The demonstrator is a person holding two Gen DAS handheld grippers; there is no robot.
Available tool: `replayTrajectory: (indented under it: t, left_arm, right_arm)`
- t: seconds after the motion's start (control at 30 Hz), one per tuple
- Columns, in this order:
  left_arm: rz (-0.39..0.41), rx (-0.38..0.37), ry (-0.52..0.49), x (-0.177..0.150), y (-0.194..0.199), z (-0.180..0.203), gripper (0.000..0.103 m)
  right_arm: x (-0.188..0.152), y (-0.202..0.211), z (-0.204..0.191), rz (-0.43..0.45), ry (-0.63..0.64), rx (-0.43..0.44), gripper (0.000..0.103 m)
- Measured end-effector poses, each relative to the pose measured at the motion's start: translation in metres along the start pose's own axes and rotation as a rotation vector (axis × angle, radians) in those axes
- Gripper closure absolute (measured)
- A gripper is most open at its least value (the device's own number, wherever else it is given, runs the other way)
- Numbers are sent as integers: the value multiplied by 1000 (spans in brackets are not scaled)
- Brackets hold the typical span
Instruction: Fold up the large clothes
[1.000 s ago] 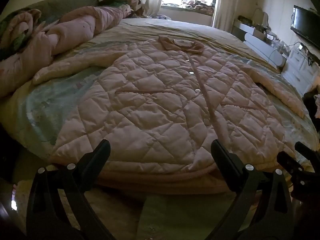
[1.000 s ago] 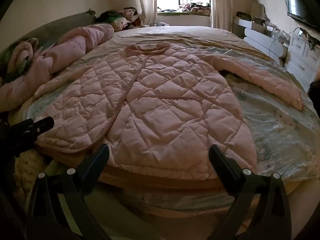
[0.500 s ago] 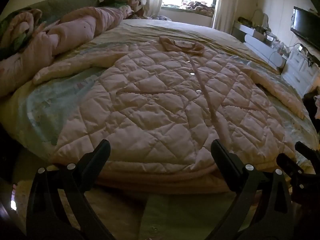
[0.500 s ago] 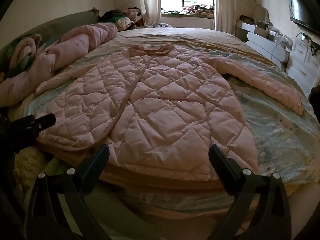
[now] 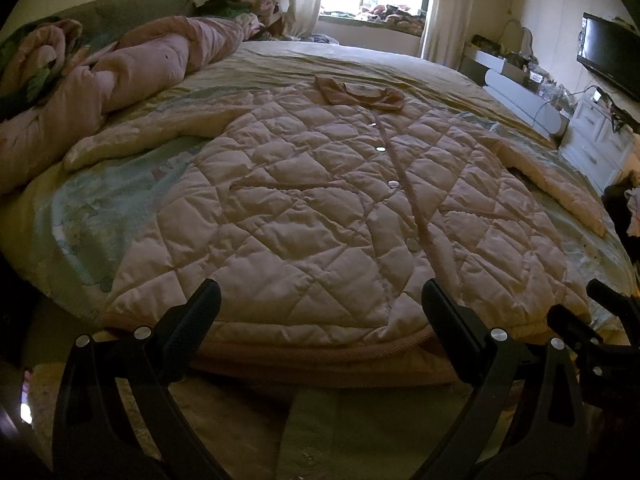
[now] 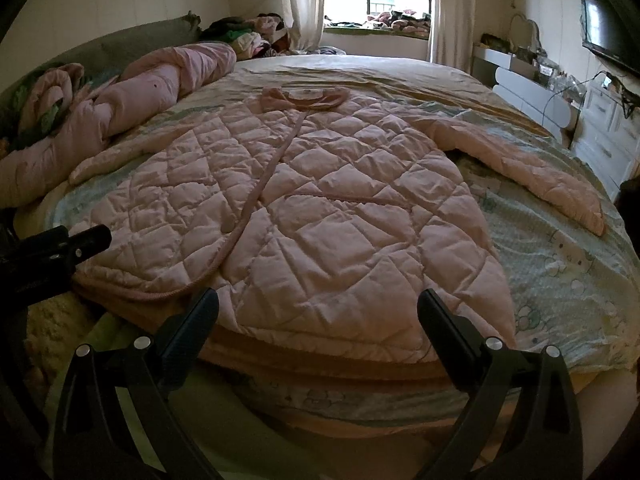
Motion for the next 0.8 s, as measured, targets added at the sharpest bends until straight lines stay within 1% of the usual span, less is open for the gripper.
replayTrajectory:
  t: [0.8]
  left_arm:
    - [9, 6, 2, 3, 4, -3, 9]
  right_arm:
    - [0, -2, -2, 3, 7, 3, 4]
Point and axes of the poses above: each gripper's, at about its wrist camera, not at the fingertips, and y roughly against the way its jaws point, z to its right, x to its top, the point moved 2 cm from there along -y, roughly the way its jaws point, and after that the axes turned 6 degrees about x, right-handed, at the moved point
